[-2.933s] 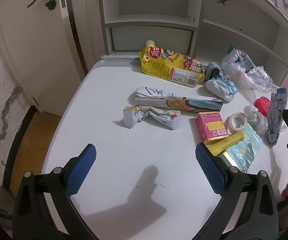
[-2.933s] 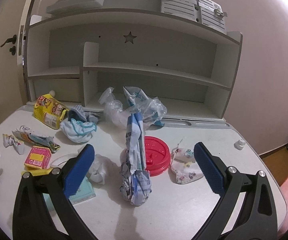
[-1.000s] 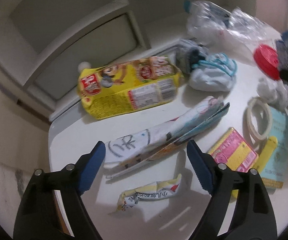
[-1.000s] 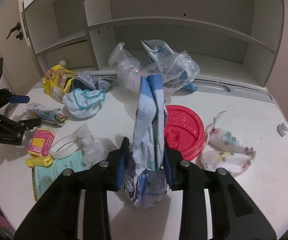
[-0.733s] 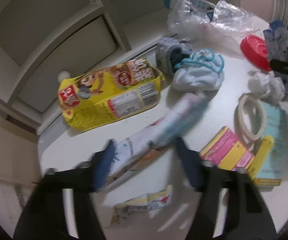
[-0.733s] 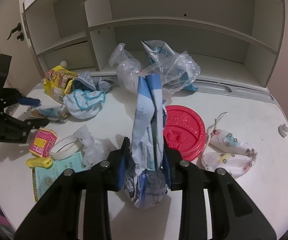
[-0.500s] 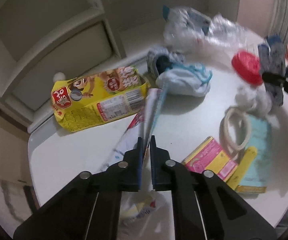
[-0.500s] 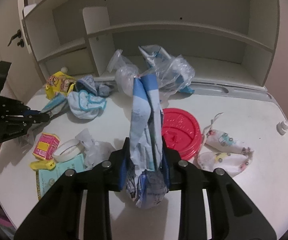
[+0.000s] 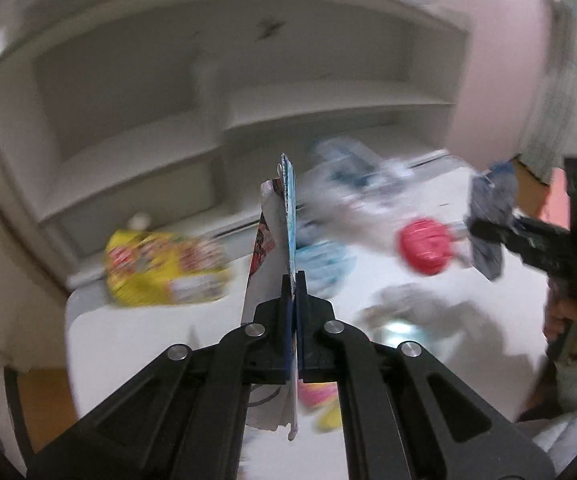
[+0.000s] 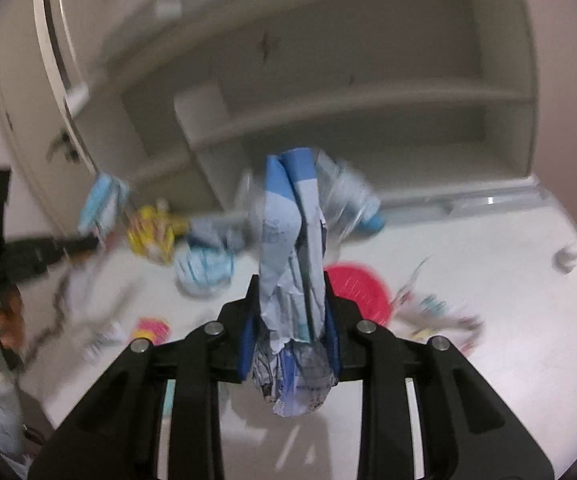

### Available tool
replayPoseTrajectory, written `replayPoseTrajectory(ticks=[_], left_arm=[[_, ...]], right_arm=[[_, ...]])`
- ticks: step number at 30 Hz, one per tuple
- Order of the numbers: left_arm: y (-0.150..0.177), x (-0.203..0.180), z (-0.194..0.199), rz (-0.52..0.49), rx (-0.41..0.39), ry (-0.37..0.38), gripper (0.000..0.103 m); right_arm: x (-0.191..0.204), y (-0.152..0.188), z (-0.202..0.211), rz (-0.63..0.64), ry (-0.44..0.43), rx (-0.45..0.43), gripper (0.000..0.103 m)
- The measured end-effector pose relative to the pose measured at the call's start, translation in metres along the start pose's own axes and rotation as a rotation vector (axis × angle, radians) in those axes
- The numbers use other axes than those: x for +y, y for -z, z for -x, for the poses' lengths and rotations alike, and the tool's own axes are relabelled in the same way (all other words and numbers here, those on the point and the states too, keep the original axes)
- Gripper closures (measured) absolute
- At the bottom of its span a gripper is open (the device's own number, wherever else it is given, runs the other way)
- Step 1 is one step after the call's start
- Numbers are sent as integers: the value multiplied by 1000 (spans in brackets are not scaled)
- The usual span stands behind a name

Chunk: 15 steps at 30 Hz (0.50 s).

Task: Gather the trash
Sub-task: 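Carry both papers to the black bin and open both tools to drop them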

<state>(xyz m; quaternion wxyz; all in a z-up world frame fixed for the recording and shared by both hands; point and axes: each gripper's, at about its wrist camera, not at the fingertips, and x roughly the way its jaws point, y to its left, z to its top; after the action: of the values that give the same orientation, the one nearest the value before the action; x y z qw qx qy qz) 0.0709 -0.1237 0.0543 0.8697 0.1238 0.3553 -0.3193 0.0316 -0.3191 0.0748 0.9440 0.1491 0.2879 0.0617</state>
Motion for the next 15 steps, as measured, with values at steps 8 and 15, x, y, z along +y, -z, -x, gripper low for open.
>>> replayPoseTrajectory(ticks=[8,15], left_arm=[[-49,-184,6,-200,-93,363,103],[-13,-422,-36,-440,88,749,103]], right_arm=[[-90,-17,183,-93,99,-186,75],[-238,88,325,-397,398,-109,75]])
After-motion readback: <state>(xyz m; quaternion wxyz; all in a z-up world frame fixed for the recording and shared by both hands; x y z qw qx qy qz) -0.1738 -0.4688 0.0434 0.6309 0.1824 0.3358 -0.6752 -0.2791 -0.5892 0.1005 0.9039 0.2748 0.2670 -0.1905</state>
